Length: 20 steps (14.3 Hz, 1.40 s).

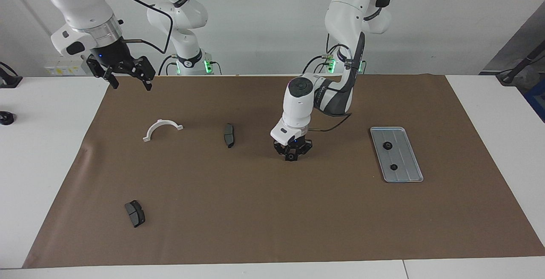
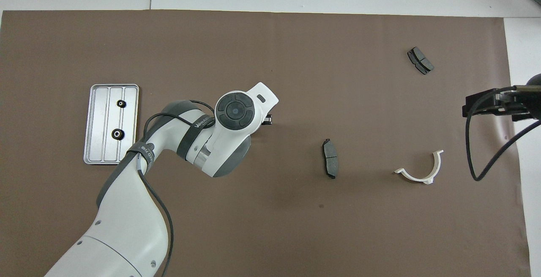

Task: Pick bearing gear from pile to tray
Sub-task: 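Lift the bearing with the left gripper and carry it toward the tray, then lower the bearing into the tray and open the left gripper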

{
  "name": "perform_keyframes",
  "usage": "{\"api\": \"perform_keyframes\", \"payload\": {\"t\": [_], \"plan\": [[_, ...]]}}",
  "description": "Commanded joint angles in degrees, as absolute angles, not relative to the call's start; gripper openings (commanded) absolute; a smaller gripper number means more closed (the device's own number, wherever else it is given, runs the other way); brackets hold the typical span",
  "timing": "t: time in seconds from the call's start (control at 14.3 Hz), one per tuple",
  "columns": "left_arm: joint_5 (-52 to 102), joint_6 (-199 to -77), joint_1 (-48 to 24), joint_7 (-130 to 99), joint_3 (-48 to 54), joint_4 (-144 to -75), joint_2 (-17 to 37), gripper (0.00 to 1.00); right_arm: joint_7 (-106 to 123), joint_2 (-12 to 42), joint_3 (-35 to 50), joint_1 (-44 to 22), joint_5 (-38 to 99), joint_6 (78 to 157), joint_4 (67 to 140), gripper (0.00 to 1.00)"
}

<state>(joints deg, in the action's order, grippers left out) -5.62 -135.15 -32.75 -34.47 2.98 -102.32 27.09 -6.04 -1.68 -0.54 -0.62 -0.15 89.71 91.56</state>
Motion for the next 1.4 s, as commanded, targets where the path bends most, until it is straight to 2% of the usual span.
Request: {"api": "perform_keyframes", "payload": {"t": [0.0, 0.14, 0.49, 0.63, 0.84, 1.05, 1.33], "plan": [[-6.77, -131.32, -32.96, -35.95, 1.93, -103.45, 24.88, 0.00, -6.42, -2.90, -0.79, -0.70, 1.14, 88.86, 92.55, 1.00], [-6.77, -130.96, -31.04, -35.25, 1.85, -104.93, 23.04, 0.01, -6.42, -2.90, -0.79, -0.70, 1.14, 88.86, 92.55, 1.00], [-6.94, -131.84, -21.38, -21.39, 2.02, -117.67, 9.69, 0.03, -6.42, -2.90, -0.79, -0.70, 1.14, 88.86, 92.55, 1.00], [-6.94, -132.10, -17.68, -16.72, 2.02, -120.31, 7.13, 0.03, -6.42, -2.90, -0.79, -0.79, 1.14, 88.86, 92.55, 1.00], [-6.77, -132.71, -11.36, -8.90, 2.11, -120.85, 6.06, 0.03, -6.42, -2.90, -0.79, -0.70, 1.14, 88.86, 92.55, 1.00], [-6.42, -139.73, -5.64, -4.23, 2.20, -123.04, 6.42, 0.03, -6.42, -2.90, -0.79, -0.70, 1.14, 88.86, 92.55, 1.00], [-6.15, -145.44, 0.08, 0.09, 2.20, -123.31, 9.39, 0.02, -6.42, -2.90, -0.79, -0.70, 1.14, 88.86, 92.55, 1.00]]}}
